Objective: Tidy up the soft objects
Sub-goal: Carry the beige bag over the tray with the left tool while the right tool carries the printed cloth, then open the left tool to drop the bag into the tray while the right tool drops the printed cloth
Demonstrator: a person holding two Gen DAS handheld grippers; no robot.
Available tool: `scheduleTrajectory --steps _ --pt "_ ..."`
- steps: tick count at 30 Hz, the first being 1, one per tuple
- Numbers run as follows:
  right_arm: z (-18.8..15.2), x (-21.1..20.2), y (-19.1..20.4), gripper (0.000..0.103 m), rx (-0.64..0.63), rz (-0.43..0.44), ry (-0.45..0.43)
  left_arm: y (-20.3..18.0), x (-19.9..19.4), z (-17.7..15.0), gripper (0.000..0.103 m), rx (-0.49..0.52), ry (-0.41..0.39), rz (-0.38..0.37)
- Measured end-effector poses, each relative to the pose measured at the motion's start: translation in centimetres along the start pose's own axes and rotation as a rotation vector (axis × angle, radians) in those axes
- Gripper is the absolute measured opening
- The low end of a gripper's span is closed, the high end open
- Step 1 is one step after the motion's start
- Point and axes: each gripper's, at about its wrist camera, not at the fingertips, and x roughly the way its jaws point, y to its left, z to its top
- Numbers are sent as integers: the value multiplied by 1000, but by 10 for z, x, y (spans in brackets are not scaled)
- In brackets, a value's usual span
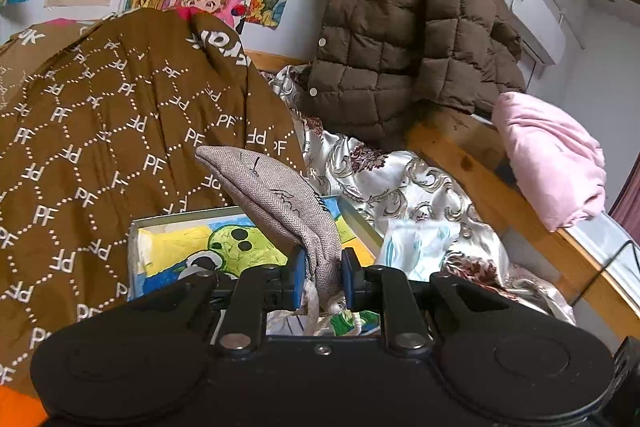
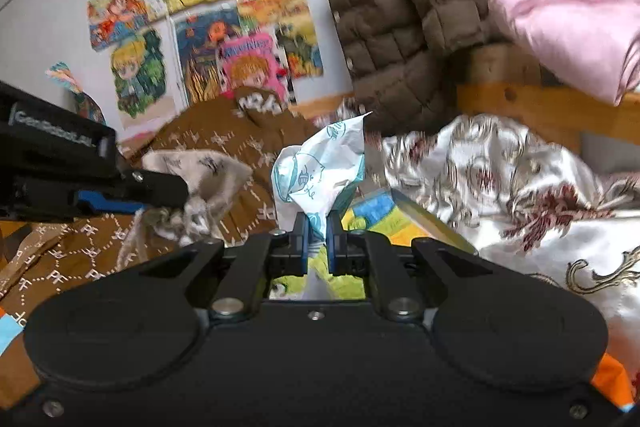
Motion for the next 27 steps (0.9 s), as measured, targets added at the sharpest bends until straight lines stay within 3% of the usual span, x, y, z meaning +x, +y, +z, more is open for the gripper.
scheduleTrajectory --steps 5,9,20,27 --pt "-4 28 -25 3 12 4 103 5 38 -8 20 -25 9 -27" --pt "-13 39 -39 3 25 3 118 12 63 -18 20 -69 9 -31" --pt "2 62 -24 4 -12 30 144 32 99 -39 20 -100 62 34" --pt "1 86 -18 5 -35 17 253 44 108 -47 21 -133 107 70"
